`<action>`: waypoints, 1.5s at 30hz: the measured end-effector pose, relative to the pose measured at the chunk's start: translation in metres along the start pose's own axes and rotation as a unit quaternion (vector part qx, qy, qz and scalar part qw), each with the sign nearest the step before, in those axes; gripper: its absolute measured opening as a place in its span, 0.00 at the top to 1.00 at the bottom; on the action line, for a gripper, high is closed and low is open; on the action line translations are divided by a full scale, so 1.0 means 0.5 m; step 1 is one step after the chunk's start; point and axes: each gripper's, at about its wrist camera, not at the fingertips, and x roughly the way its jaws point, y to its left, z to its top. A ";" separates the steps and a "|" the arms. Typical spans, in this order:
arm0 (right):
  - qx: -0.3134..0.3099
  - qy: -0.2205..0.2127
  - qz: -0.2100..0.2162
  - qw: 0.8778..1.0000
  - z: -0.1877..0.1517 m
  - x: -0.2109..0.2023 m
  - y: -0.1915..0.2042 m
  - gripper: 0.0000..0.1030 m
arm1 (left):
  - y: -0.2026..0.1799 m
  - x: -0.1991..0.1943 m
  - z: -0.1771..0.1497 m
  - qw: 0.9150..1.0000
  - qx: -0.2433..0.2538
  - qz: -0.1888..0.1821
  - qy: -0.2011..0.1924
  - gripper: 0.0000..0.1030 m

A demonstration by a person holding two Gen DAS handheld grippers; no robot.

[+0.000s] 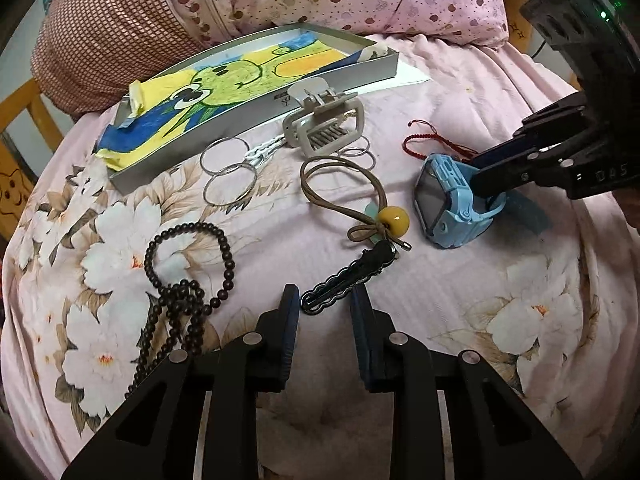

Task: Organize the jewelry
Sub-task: 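Grasp the black hair clip with the left tool while the right tool grasps the blue watch, then release the hair clip into the tray with the left tool while the right tool releases the watch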

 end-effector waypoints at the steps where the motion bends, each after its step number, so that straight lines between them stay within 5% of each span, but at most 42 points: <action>1: 0.004 0.000 0.000 1.000 -0.001 0.002 -0.002 0.79 | 0.002 -0.003 0.001 1.000 0.001 -0.005 -0.002 0.77; 6: 0.013 -0.003 -0.002 1.000 -0.005 0.005 -0.004 0.79 | -0.004 -0.033 -0.003 0.999 0.029 -0.015 -0.026 0.42; 13: 0.016 0.000 0.000 1.000 -0.008 0.006 -0.006 0.79 | -0.025 -0.003 0.006 0.996 0.086 -0.008 -0.014 0.42; 16: 0.013 0.005 -0.002 1.000 -0.006 0.013 -0.005 0.79 | -0.018 0.015 0.010 0.996 0.082 -0.026 0.000 0.55; 18: 0.014 0.006 -0.001 1.000 -0.004 0.015 -0.006 0.79 | -0.018 0.019 0.013 0.996 0.080 -0.032 0.008 0.73; 22: 0.019 -0.001 -0.002 1.000 -0.006 0.010 -0.004 0.84 | -0.039 0.019 0.008 0.996 0.083 -0.019 0.013 0.87; 24: 0.026 -0.006 0.000 1.000 -0.007 0.007 -0.004 0.93 | -0.049 0.014 0.004 0.996 0.083 -0.002 0.016 0.88; 35: 0.056 -0.072 -0.002 0.996 -0.021 -0.059 0.032 0.95 | -0.011 -0.082 0.007 0.998 -0.060 -0.027 0.008 0.89; 45: 0.054 -0.136 -0.006 0.989 0.031 -0.133 0.049 0.96 | 0.042 -0.140 0.066 0.992 -0.121 -0.003 -0.024 0.89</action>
